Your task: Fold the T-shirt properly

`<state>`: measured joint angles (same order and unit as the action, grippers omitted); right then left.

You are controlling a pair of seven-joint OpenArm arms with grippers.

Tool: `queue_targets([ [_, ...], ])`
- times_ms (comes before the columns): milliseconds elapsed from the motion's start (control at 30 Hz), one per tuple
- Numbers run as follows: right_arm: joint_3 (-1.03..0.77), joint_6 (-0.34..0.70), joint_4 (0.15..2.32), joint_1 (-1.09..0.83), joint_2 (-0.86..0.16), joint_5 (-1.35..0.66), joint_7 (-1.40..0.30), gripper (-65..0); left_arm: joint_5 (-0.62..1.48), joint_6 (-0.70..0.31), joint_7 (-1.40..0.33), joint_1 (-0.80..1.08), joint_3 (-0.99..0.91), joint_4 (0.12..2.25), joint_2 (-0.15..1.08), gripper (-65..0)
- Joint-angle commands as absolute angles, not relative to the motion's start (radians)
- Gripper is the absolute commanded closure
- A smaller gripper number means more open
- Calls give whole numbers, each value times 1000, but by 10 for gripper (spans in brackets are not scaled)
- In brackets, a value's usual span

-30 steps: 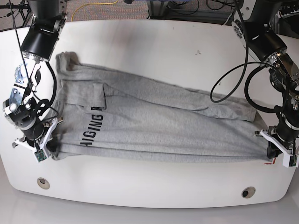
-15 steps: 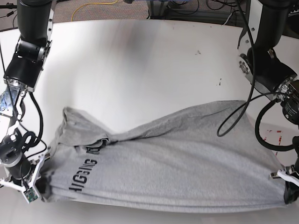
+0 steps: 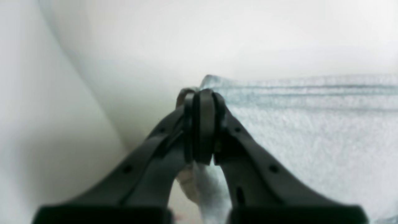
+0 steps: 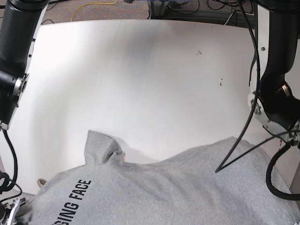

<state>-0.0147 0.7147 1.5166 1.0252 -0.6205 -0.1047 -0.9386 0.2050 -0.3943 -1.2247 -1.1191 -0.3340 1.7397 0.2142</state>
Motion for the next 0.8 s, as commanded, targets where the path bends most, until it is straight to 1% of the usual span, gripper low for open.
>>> queue_targets([
  [0,8,698,1495,1147,-645,-77,-935,-24,174,-383,-1196,-1233,-338,1689,232,0],
  [200,68,698,1455,1254,-674,-85,-935,-24,174,-383,-1194,-1354,-334,1586,232,0],
  [333,107,698,1448,1310,-677,-84,-935,-24,177,-384,-1191,-1389,-334,1526,234,0],
  [567,117,698,1445,1366,-677,-77,-935,-25,179,-384,-1190,-1395,-334,1508,234,0],
  [767,117,698,1448,1365,-677,-77,-944,-25,179,-384,-1190,-1391,-338,1508,234,0],
])
